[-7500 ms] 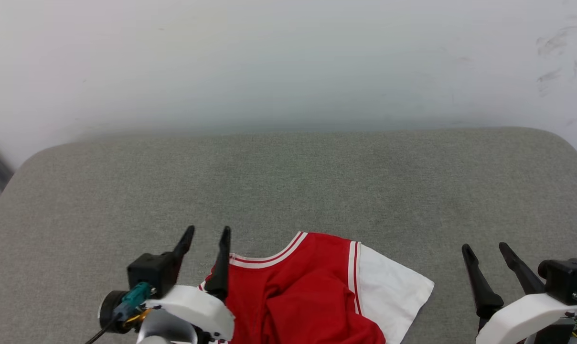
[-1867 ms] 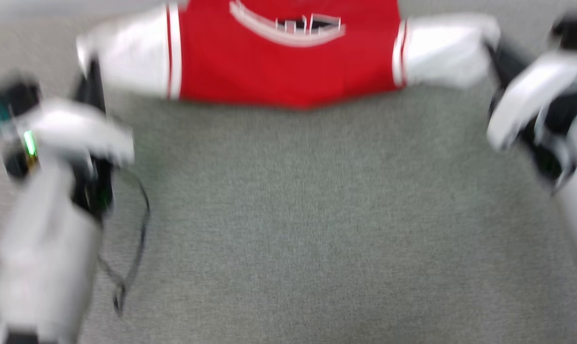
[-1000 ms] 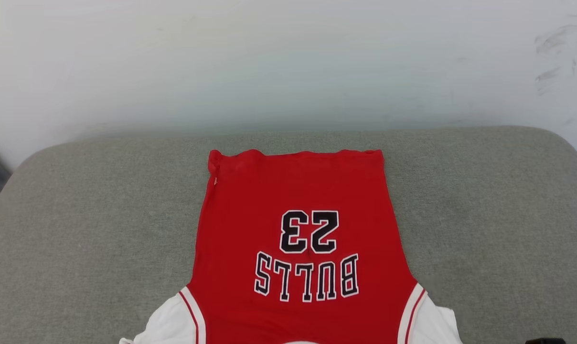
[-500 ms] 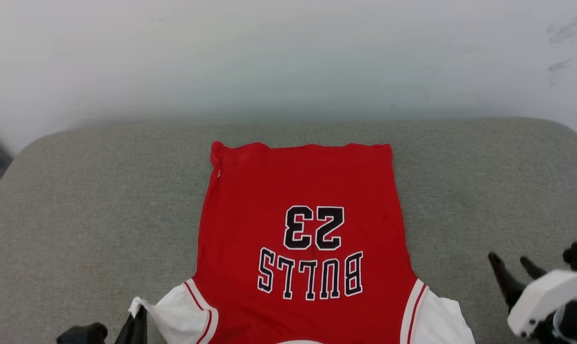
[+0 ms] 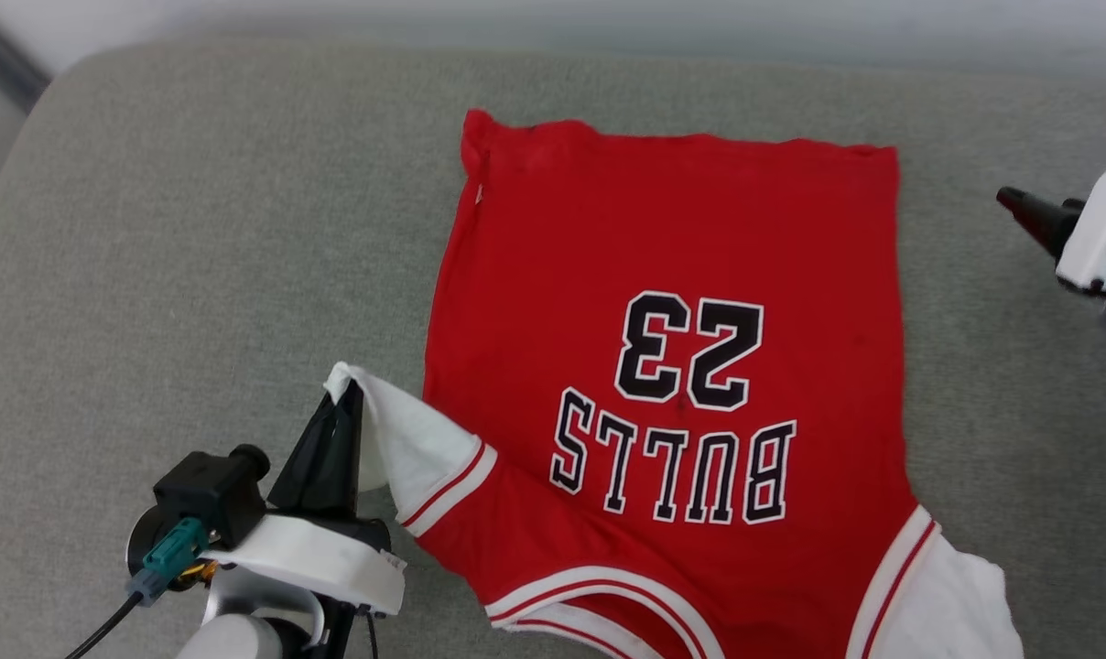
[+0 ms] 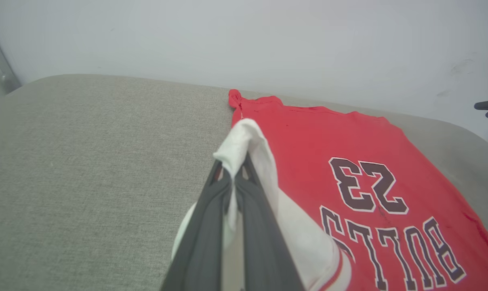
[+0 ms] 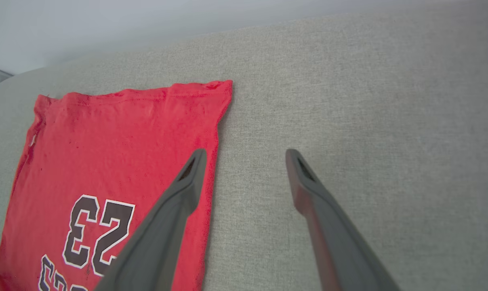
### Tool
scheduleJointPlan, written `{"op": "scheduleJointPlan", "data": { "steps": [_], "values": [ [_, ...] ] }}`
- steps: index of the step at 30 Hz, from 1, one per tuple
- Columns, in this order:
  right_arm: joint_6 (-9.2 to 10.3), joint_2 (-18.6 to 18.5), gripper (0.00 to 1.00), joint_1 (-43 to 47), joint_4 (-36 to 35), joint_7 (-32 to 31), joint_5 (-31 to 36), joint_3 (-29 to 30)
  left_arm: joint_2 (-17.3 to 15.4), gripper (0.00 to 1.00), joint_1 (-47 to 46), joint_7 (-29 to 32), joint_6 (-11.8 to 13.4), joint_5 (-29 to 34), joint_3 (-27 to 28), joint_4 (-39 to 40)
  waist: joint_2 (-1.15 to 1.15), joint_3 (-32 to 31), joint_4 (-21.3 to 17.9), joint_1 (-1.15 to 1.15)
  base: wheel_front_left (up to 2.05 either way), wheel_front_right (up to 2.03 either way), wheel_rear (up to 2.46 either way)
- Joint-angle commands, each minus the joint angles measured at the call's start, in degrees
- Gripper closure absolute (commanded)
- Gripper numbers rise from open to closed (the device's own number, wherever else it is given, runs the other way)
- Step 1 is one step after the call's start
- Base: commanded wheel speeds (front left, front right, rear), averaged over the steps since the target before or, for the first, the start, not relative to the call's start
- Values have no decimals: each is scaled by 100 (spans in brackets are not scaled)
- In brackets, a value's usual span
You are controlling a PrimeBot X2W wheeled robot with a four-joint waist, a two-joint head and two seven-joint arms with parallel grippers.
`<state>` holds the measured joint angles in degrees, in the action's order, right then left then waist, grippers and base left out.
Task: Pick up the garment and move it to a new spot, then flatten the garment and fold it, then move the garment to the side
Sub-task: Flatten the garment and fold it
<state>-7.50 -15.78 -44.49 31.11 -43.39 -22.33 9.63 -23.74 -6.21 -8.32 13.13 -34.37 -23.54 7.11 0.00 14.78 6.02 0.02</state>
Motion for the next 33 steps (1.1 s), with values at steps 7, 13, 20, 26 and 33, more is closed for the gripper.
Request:
{"op": "scheduleJointPlan", "data": {
  "steps": [7,13,20,26,33],
  "values": [
    [3,-21,0,-1336,750,-777,550,435,260,100,-643,-178,-242,108,-203,-107,0,1158,814,-2,0,0,0],
    [3,82,0,-1780,1101,-1056,912,609,455,100,-993,-302,-413,144,-339,-298,0,1502,1031,-2,0,0,0],
    [7,176,60,-1506,1704,-1561,1322,758,570,100,-1154,-402,-530,145,-423,-542,0,1581,1088,-2,0,0,0],
    [5,77,100,-1551,1558,-1421,1475,672,597,100,-1138,-450,-578,87,-446,-760,0,1381,1093,-2,0,0,0],
    [5,-305,100,-1524,1093,-1218,1322,62,501,100,-778,-418,-492,-34,-377,-1007,0,735,896,-2,0,0,0]
  ]
}}
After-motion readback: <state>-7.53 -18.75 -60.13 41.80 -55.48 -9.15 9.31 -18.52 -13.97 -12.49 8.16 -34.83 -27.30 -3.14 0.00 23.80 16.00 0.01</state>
